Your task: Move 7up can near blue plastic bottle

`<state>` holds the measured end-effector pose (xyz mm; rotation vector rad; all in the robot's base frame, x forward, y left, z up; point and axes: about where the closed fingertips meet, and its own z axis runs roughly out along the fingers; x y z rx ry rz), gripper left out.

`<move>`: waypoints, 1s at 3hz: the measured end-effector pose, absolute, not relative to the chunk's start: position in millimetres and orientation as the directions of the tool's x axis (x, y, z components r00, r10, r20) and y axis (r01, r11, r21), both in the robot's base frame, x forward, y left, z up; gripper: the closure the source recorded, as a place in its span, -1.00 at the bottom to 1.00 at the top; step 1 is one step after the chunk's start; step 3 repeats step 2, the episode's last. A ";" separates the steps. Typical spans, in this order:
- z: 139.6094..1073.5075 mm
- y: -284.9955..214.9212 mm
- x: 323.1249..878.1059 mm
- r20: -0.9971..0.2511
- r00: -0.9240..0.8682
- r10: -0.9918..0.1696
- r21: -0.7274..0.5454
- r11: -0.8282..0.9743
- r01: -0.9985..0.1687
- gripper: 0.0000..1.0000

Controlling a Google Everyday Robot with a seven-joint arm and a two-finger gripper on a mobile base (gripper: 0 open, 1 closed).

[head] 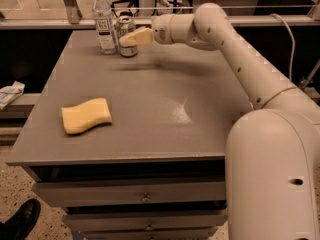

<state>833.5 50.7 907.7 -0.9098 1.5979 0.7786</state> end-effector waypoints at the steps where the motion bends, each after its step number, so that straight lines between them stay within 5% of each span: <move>1: 917.7 -6.3 821.6 -0.986 -0.124 -0.111 0.055 0.488 -0.871 -1.00; 3: 921.3 -50.6 814.7 -0.987 -0.127 -0.100 0.058 0.513 -0.856 -1.00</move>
Offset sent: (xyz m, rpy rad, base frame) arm -0.0123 -0.0598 0.0104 0.0514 0.0041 0.0002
